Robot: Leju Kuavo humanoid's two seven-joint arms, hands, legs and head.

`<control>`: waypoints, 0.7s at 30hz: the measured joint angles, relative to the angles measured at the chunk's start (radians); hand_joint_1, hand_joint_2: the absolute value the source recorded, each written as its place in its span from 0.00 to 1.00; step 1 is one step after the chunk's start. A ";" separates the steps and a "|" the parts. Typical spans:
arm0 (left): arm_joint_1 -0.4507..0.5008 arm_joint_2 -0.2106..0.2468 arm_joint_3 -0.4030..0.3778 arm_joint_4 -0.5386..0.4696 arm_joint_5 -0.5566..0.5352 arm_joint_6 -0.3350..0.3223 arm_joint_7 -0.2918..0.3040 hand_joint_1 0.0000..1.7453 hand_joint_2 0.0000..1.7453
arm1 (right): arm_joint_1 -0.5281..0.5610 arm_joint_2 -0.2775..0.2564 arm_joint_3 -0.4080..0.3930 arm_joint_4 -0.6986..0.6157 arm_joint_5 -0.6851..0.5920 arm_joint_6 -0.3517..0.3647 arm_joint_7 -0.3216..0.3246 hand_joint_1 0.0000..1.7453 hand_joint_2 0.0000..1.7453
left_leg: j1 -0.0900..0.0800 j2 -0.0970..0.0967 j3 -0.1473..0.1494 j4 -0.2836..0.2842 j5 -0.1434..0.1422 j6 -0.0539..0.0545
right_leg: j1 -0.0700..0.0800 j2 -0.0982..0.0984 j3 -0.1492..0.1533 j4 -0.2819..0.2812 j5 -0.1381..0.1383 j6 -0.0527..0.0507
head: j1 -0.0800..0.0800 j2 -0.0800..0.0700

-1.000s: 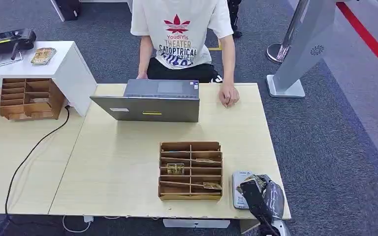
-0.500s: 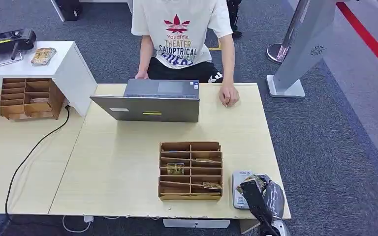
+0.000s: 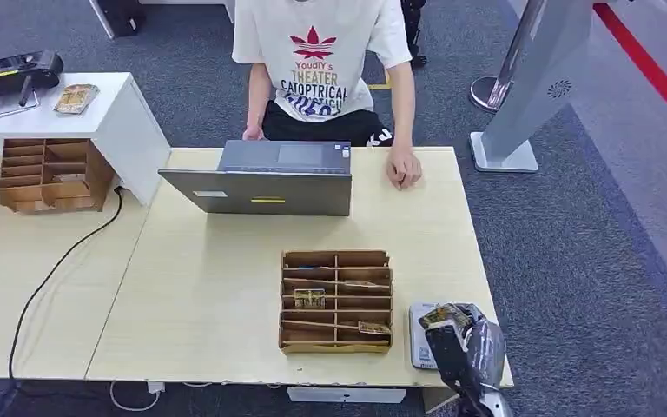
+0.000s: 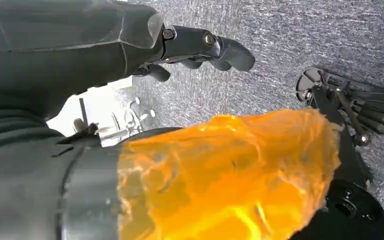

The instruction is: Pass the card to the sensor for recognition and then transmit it.

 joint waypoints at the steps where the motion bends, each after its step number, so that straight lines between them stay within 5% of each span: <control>1: 0.000 0.000 0.000 0.000 0.001 0.000 -0.001 0.00 0.00 | 0.007 0.001 0.005 -0.022 -0.003 -0.017 -0.020 1.00 1.00 | 0.000 0.000 0.000 0.000 0.000 0.000 | 0.000 0.000 0.000 0.000 0.000 0.000 | 0.000 0.000; 15: 0.000 -0.006 -0.002 0.000 -0.007 0.006 -0.011 0.00 0.00 | 0.066 0.071 0.031 -0.325 -0.036 -0.023 -0.242 1.00 1.00 | 0.000 0.000 0.000 0.000 0.000 0.000 | 0.000 0.000 0.000 0.000 0.000 0.000 | 0.000 0.000; 21: 0.000 -0.007 -0.013 0.000 -0.016 0.004 -0.011 0.00 0.00 | 0.053 0.077 0.058 -0.362 -0.044 -0.023 -0.252 1.00 1.00 | 0.000 0.000 0.000 0.000 0.000 0.000 | 0.000 0.000 0.000 0.000 0.000 0.000 | 0.000 0.000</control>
